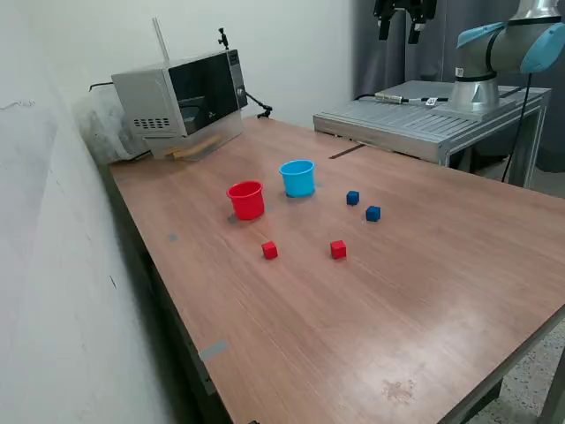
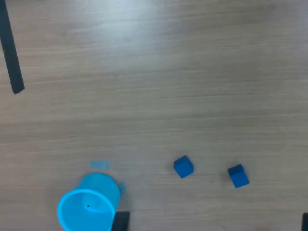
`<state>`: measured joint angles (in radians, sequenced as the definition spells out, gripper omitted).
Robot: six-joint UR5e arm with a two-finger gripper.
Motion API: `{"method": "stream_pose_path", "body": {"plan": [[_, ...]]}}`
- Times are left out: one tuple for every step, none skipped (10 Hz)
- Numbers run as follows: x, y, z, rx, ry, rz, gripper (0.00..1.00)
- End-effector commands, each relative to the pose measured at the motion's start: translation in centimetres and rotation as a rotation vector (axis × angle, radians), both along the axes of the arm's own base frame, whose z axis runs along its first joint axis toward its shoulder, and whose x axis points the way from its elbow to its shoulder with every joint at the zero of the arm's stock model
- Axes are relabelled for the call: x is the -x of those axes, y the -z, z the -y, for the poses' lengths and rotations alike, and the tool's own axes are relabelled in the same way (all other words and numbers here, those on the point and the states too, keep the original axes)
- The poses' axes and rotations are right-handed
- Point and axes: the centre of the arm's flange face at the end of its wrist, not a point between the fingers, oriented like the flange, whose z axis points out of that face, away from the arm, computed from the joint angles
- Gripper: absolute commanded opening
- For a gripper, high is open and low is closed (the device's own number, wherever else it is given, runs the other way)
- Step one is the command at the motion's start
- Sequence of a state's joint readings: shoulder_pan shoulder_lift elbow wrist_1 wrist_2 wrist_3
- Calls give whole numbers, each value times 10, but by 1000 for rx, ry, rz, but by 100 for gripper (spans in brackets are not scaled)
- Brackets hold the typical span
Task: Place red objects in the red bin, and blue objects in the blue bin.
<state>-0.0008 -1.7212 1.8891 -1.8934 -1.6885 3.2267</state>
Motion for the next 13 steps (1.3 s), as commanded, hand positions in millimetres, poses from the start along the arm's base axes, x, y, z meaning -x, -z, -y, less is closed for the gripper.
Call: {"method": "stream_pose_path", "body": {"plan": [[4, -6, -6, 2, 18, -14, 100], [5, -6, -7, 3, 18, -17, 100], [6, -7, -2, 5, 9, -19, 100], [11, -17, 2, 8, 0, -39, 100], [9, -31, 28, 10, -58, -69, 100], [13, -37, 64, 14, -131, -77, 100], [19, -36, 97, 15, -197, -74, 100], [28, -23, 111, 14, -219, -46, 100], [33, -6, 125, 12, -244, -15, 100], [39, 13, 137, 9, -264, 8, 100], [49, 32, 140, 6, -268, 25, 100], [60, 54, 143, 2, -271, 48, 100], [66, 74, 144, 9, -272, 51, 100]]}}
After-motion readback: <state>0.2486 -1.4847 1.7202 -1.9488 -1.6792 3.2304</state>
